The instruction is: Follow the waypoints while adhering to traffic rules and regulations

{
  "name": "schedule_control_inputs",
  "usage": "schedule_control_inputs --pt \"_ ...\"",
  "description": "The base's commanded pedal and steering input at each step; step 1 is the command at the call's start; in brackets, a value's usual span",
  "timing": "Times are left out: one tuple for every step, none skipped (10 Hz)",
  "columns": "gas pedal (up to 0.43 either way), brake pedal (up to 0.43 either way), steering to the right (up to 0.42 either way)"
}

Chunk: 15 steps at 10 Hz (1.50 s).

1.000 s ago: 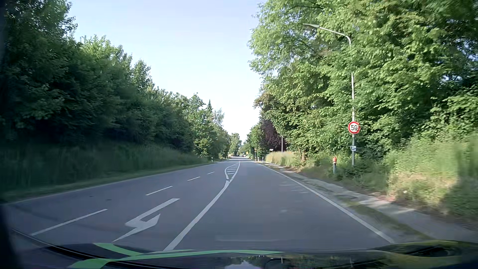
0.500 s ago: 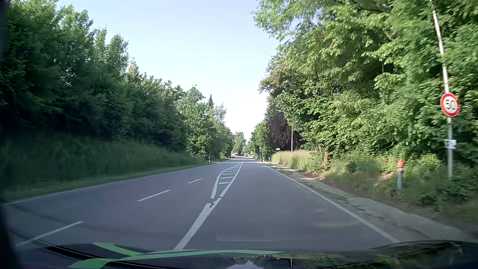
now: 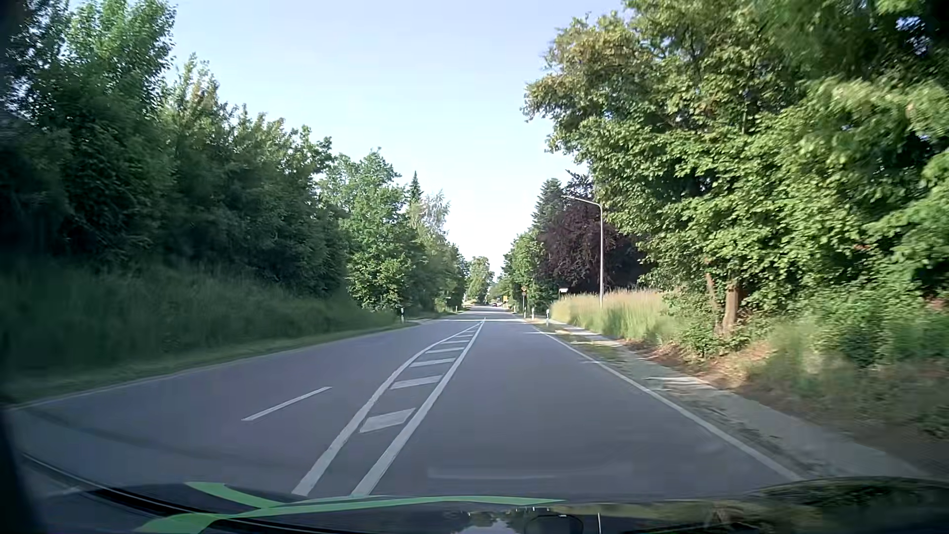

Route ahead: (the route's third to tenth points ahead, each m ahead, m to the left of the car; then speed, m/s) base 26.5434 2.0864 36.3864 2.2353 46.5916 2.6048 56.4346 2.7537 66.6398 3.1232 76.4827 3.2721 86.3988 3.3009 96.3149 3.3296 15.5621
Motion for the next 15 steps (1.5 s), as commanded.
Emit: schedule_control_inputs --pt "0.0 0.0 -0.002" --pt "0.0 0.0 -0.002" --pt "0.0 0.0 -0.003" --pt "0.0 0.0 -0.003" --pt "0.0 0.0 -0.003" --pt "0.0 0.0 -0.002" --pt "0.0 0.0 -0.001" --pt "0.0 0.0 -0.002" --pt "0.0 0.0 -0.002" --pt "0.0 0.0 -0.001" --pt "0.0 0.0 -0.001" --pt "0.0 0.0 -0.002" --pt "0.0 0.0 -0.002" --pt "0.0 0.0 -0.002" --pt "0.0 0.0 -0.002"
